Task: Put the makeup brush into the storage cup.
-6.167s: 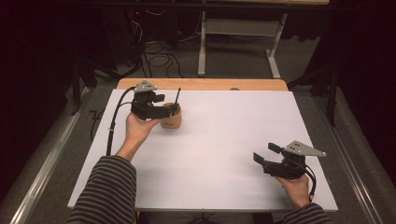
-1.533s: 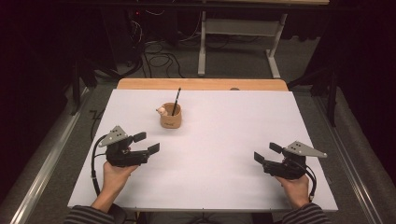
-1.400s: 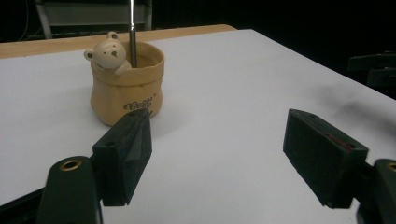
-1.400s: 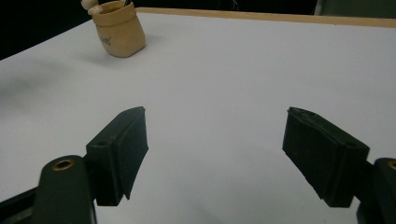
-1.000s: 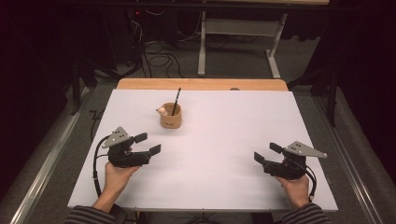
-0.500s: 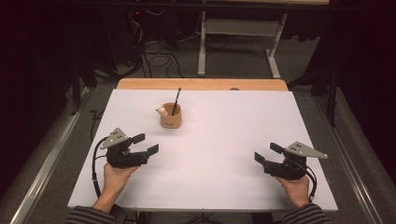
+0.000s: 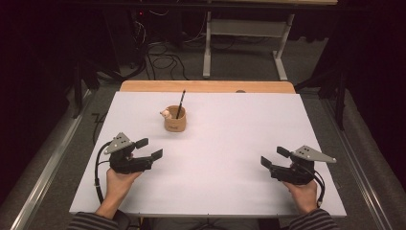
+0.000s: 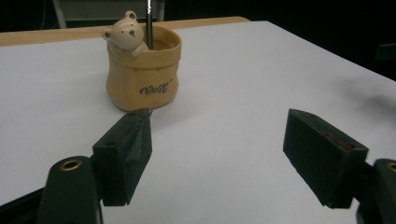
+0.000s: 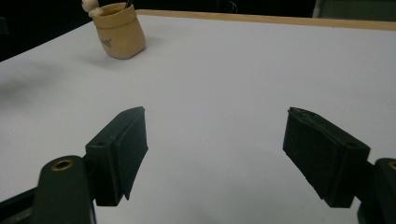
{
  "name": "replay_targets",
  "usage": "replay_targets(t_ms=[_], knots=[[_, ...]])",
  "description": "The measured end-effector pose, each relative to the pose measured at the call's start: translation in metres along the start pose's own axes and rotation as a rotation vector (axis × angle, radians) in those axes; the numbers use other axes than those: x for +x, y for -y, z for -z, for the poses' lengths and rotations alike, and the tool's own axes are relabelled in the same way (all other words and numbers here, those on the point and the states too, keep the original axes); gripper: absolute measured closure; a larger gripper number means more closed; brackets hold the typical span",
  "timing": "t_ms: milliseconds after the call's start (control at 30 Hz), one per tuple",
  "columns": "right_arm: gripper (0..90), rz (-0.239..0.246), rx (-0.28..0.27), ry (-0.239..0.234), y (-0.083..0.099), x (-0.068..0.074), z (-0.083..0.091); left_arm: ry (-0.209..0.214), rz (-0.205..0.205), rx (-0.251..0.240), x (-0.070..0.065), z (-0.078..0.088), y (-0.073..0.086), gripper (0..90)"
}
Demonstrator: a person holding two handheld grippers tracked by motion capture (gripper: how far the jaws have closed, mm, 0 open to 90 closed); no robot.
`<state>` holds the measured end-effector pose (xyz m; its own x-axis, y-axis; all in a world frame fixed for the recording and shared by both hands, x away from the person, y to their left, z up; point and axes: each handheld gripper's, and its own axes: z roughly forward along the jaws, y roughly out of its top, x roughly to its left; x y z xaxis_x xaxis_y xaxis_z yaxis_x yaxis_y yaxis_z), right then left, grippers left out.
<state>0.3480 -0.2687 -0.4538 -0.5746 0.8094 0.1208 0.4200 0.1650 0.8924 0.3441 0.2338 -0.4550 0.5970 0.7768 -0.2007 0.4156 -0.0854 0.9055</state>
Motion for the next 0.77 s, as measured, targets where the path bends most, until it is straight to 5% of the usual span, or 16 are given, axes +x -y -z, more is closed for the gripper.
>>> replay_targets(t_ms=[767], knots=[[22.4, -0.003, -0.003, 0.008, -0.0001, -0.0005, 0.0002, -0.001, 0.002, -0.009, 0.0008, 0.0015, -0.0004, 24.0]])
